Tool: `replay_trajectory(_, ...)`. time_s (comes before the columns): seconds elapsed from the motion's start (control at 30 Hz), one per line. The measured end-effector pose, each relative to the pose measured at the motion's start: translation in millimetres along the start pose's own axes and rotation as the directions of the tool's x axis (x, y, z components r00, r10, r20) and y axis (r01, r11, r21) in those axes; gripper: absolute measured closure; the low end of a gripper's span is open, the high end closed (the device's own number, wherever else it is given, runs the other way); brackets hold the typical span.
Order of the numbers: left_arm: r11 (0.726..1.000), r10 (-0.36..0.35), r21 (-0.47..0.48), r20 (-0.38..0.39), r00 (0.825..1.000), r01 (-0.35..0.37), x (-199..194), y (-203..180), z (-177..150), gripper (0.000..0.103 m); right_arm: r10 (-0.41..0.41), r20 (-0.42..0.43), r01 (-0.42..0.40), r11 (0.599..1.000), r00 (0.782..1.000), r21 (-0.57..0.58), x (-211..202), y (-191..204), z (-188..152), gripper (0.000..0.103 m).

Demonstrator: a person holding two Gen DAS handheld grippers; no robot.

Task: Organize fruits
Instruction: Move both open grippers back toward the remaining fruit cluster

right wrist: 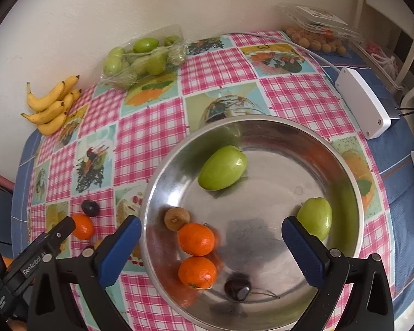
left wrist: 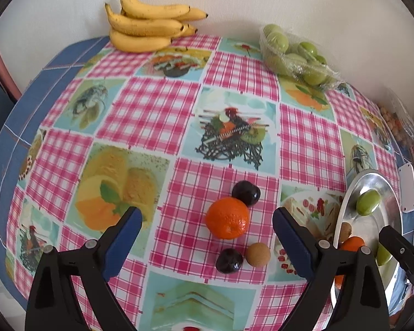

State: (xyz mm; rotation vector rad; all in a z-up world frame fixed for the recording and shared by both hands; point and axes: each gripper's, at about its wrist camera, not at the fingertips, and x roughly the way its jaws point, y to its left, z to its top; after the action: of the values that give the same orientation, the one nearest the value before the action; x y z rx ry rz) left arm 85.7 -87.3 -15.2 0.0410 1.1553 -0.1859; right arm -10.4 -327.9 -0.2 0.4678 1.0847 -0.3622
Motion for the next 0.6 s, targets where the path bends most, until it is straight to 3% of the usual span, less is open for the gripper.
replay_trajectory(0.23,0.999,-0.039,-0.026,0.046,0.998,0.041,-12.0,14.0,2.1,0.007,0.056,0.017,-0.055,0.998,0.998,-0.035,-6.3,21.8,-3.9,0.000)
replay_trajectory(0.43,0.999,0.012,-0.043,0.061,0.998,-0.009,-18.3,36.6,1.6,0.007,0.072,0.009,-0.071,0.993,0.997,-0.099,-6.2,51.4,-11.5,0.000)
replay_trajectory(0.6,0.993,0.001,-0.121,0.035,0.999,0.003,-14.6,73.2,4.0,0.007,0.079,-0.017,-0.081,0.985,0.997,-0.153,-0.5,80.3,-20.7,0.000)
